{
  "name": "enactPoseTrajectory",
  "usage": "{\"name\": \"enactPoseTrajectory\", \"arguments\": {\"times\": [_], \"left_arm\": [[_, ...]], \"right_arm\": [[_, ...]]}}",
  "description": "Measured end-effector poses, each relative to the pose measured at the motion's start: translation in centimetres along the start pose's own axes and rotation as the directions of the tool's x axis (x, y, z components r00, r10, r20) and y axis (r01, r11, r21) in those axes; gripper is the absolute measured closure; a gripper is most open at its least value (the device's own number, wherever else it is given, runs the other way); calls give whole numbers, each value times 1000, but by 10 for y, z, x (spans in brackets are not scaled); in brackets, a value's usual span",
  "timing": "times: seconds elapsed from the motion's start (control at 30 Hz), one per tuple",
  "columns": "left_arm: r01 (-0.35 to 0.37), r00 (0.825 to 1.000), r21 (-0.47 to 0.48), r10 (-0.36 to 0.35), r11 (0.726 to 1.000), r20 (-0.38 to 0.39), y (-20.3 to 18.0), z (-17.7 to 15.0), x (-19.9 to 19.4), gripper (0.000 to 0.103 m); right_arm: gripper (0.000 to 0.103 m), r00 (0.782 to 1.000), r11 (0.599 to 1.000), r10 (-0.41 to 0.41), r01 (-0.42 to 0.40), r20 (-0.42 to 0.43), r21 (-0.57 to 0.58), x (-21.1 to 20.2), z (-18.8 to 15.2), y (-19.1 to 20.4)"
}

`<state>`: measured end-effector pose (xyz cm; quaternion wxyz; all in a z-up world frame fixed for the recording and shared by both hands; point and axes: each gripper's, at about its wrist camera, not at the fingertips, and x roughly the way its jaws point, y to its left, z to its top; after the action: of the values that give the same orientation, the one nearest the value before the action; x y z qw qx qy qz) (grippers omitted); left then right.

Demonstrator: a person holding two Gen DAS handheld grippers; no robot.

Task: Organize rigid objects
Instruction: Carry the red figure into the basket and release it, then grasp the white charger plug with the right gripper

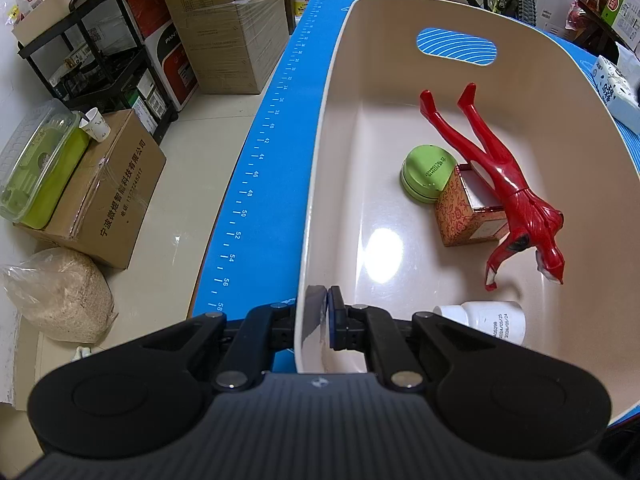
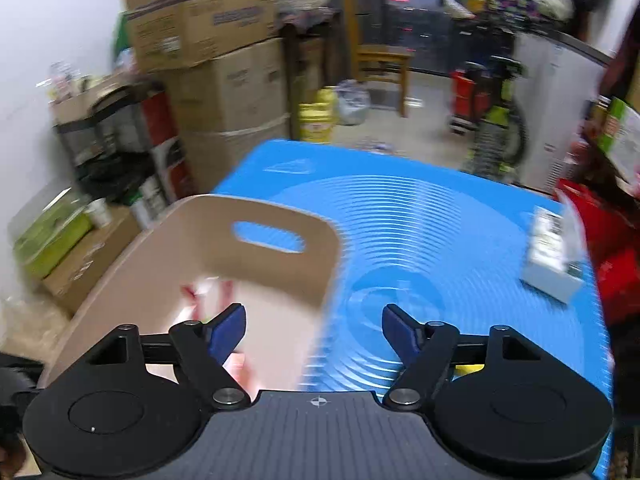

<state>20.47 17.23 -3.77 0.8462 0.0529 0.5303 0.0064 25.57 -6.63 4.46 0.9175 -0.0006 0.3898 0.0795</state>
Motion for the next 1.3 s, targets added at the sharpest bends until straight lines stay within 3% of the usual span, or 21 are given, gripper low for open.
{"name": "enactPoseTrajectory", "arguments": {"times": [0.33,0.63,0.87,1.17,1.23,1.3], "left_arm": [[1,1000,-2,-1,1000,0,0,0,0,93],[-2,1000,1,2,1000,0,1,0,-1,92],[-2,1000,2,2,1000,0,1,0,-1,92],[-2,1000,1,2,1000,0,1,0,0,92],[-2,1000,1,2,1000,0,1,0,0,92],[-2,1000,1,2,1000,-1,1,0,0,92]], "right_arm": [[23,976,980,-189,195,-105,50,37,-33,-79],[23,954,970,-226,240,-197,49,73,-67,-108],[24,950,970,-217,236,-223,61,94,-76,-116],[38,956,978,-167,192,-241,85,107,-81,-122],[53,958,981,-148,175,-245,89,110,-82,-122],[61,963,983,-133,158,-233,92,109,-81,-120]]}}
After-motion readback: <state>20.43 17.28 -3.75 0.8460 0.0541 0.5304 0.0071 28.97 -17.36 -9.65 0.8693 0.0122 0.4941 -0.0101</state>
